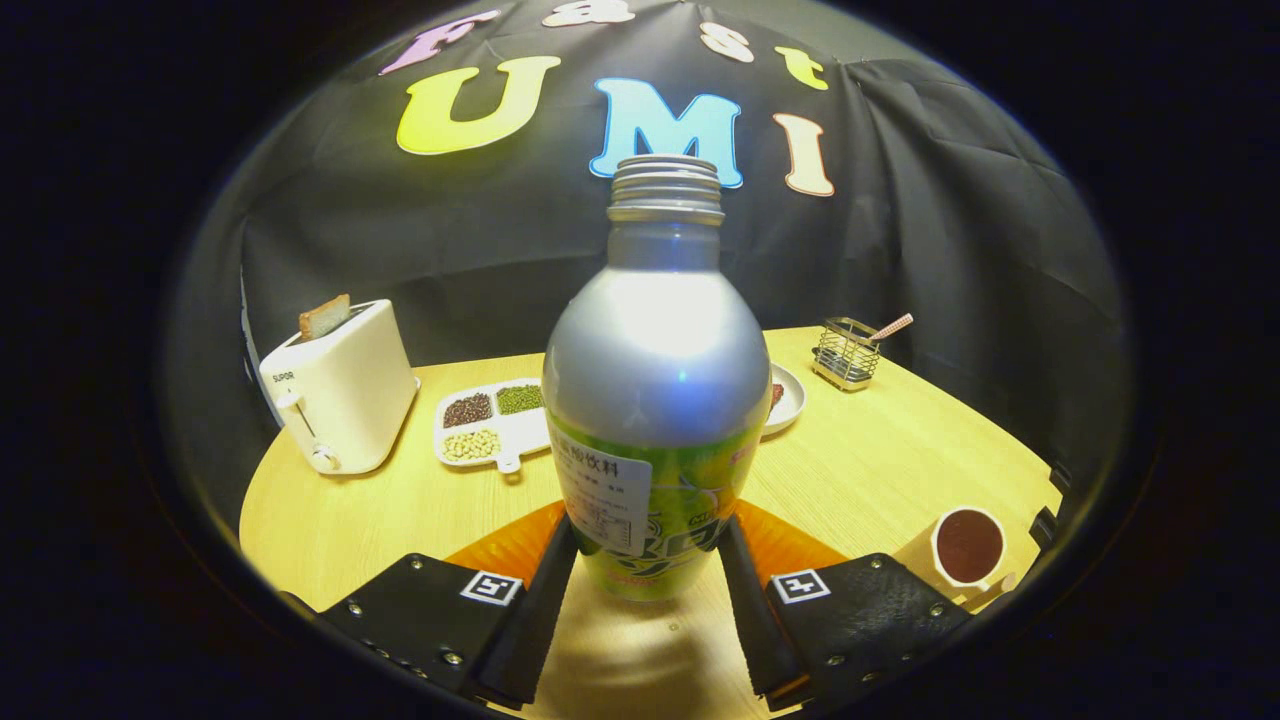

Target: Take the bottle from table, then pour the juice into the cup, finally place the bottle on the coaster

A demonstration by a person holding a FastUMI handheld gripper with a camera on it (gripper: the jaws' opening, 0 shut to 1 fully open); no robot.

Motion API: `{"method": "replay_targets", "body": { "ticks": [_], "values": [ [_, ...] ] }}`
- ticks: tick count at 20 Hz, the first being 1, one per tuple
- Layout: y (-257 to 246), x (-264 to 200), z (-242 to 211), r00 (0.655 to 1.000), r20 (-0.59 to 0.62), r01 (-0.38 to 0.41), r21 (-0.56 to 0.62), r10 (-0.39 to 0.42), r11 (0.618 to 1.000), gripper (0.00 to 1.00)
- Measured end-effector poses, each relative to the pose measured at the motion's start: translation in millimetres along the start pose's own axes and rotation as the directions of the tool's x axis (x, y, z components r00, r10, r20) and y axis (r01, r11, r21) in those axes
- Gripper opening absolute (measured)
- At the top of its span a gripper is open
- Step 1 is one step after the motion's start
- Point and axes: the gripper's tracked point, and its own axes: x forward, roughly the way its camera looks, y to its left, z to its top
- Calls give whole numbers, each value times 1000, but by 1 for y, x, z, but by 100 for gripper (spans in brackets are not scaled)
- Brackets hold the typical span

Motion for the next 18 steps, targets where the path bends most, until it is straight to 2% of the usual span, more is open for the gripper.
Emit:
{"method": "replay_targets", "body": {
  "ticks": [8, 18],
  "values": [
    [-5, 37, -6, 1000, -12, 26, -29, -26, 999, 76],
    [-3, 57, -20, 1000, -25, 16, -77, -18, 997, 78]
  ]
}}
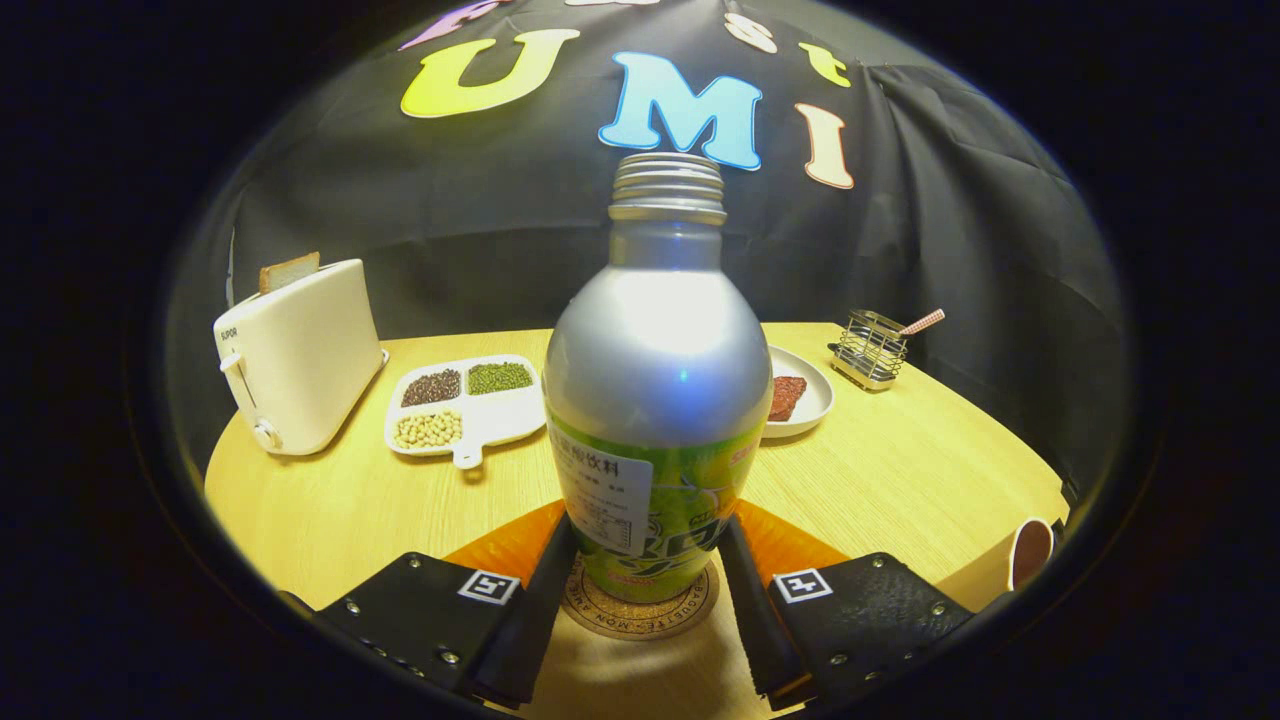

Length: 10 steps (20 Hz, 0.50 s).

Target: Take the bottle from table, then pour the juice into the cup, finally place the bottle on the coaster

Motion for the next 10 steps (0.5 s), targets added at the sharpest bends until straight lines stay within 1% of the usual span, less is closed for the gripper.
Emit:
{"method": "replay_targets", "body": {
  "ticks": [4, 10],
  "values": [
    [0, -1, -2, 1000, 6, 0, -6, 0, 1000, 78],
    [-6, -4, -5, 1000, 5, -6, 37, 5, 999, 82]
  ]
}}
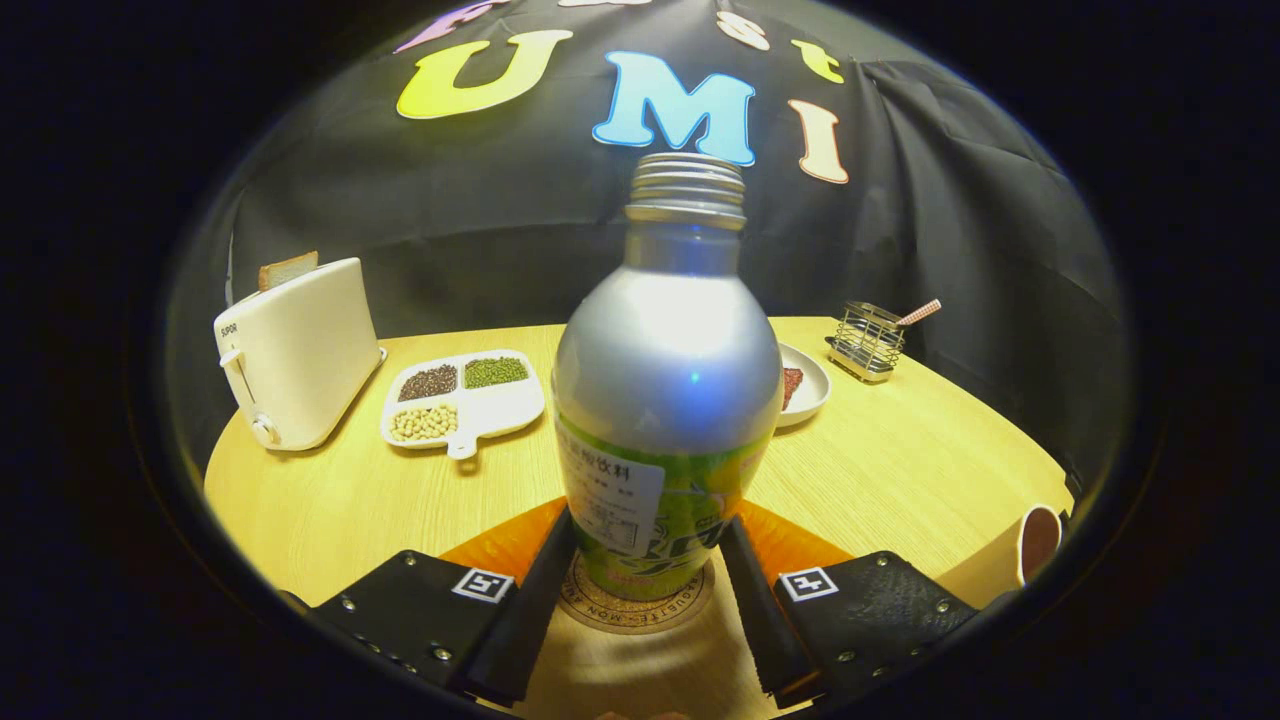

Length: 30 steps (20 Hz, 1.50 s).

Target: Take the bottle from table, then pour the juice into the cup, finally place the bottle on the coaster

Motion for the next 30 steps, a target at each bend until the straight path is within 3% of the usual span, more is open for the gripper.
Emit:
{"method": "replay_targets", "body": {
  "ticks": [4, 6, 14, 30],
  "values": [
    [-1, -5, -1, 1000, 1, -9, 4, 9, 1000, 83],
    [-2, -5, -1, 1000, -4, -17, 13, 17, 1000, 100],
    [-7, -40, 19, 994, 52, -102, 16, 101, 995, 98],
    [-22, -203, 120, 921, 284, -253, -82, 266, 964, 98]
  ]
}}
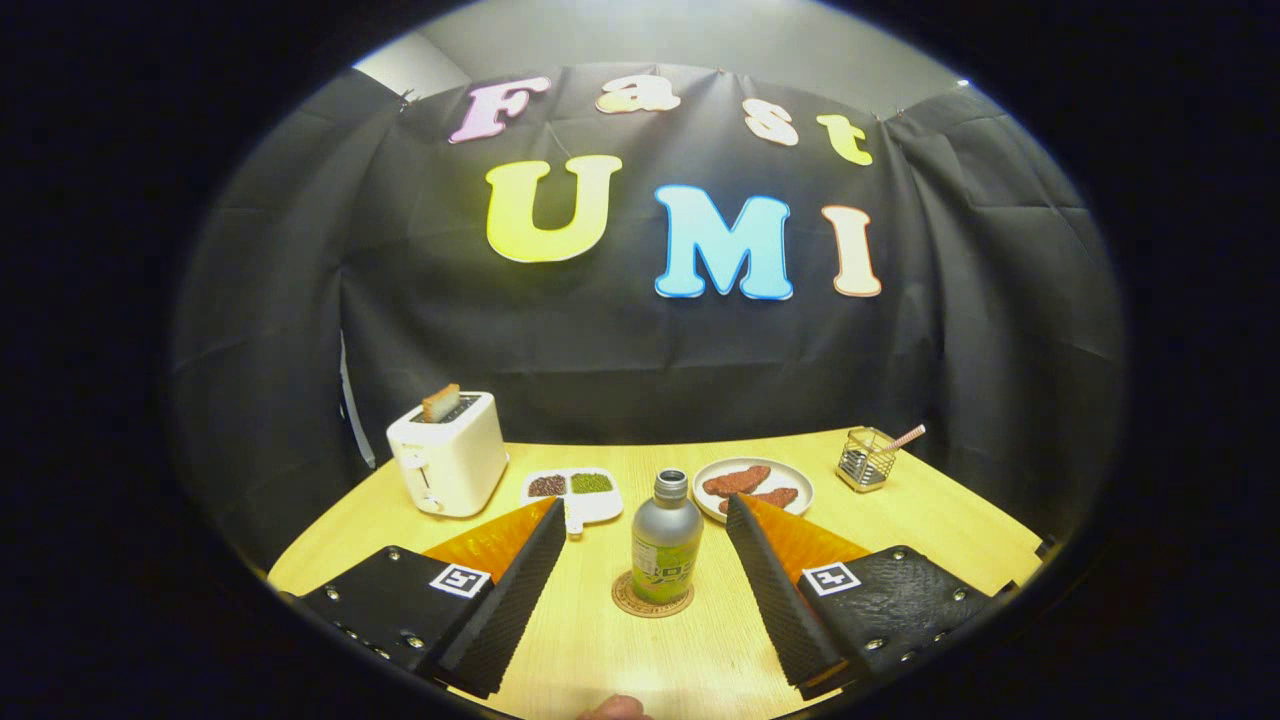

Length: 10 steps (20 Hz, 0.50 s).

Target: Take the bottle from table, then pour the juice into the cup, finally place the bottle on the coaster

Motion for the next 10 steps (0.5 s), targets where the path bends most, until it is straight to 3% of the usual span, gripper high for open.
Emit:
{"method": "replay_targets", "body": {
  "ticks": [10],
  "values": [
    [8, -70, 42, 993, 103, -65, -1, 65, 998, 98]
  ]
}}
